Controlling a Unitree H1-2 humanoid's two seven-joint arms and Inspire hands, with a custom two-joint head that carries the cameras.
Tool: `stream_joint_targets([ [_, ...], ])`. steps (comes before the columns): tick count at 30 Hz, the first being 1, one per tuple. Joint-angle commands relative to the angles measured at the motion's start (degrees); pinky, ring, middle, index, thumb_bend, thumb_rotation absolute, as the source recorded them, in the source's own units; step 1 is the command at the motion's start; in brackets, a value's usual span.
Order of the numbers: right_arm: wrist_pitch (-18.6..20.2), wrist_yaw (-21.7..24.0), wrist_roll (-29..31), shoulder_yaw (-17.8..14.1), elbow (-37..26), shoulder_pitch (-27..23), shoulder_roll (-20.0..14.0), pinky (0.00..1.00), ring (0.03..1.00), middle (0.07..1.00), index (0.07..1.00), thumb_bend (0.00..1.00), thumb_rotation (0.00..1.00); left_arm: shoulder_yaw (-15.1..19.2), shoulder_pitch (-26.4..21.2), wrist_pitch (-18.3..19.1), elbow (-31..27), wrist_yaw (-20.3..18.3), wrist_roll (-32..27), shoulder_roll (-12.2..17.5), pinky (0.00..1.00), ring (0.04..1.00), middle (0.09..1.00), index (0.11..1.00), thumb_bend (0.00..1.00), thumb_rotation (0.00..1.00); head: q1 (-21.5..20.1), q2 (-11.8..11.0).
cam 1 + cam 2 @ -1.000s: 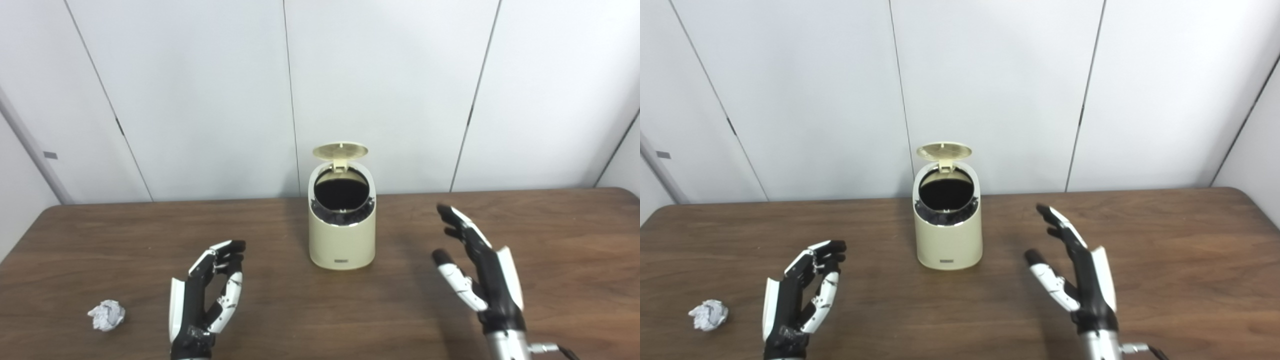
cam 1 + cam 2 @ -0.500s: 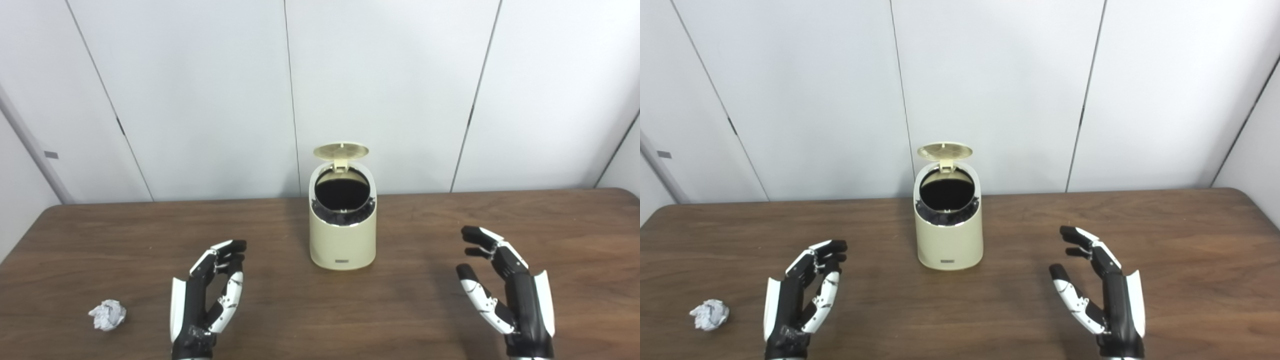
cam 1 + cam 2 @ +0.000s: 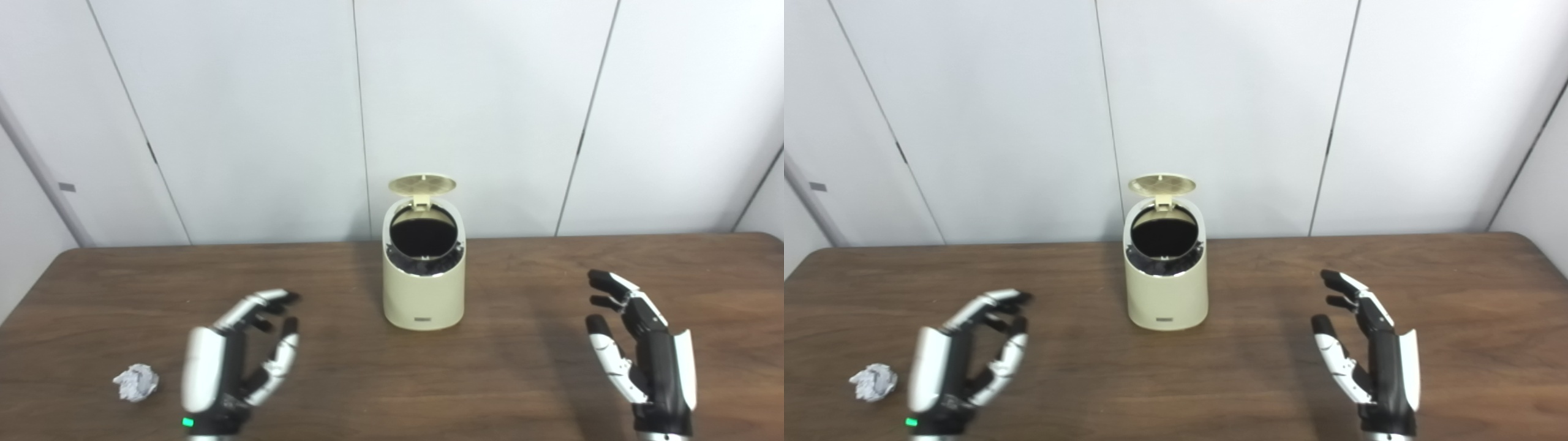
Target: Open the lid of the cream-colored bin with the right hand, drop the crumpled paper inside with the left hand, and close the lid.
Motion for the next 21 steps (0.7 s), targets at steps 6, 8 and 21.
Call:
stream_joint_targets([
  [6,-2.2,-0.8,3.0,-0.2,4.6,0.0,-4.4,0.68,0.768,0.764,0.737,0.25,0.67,6.2,3.2,4.7,-9.1,-2.2,2.7,7.0,0.56,0.691,0.733,0.726,0.92,0.52,4.7,-0.4],
  [8,-2.2,-1.1,3.3,-0.1,5.4,-0.3,-5.3,0.66,0.759,0.761,0.732,0.25,0.68,8.0,4.2,4.5,-9.0,-1.6,3.3,8.8,0.57,0.7,0.746,0.74,0.95,0.47,7.0,-0.7],
  [21,-2.2,-1.2,5.1,-0.5,8.9,-2.0,-10.0,0.62,0.749,0.747,0.709,0.32,0.82,11.2,7.3,16.6,-9.9,-6.1,16.1,11.7,0.61,0.785,0.865,0.849,1.0,0.51,18.9,-1.8],
])
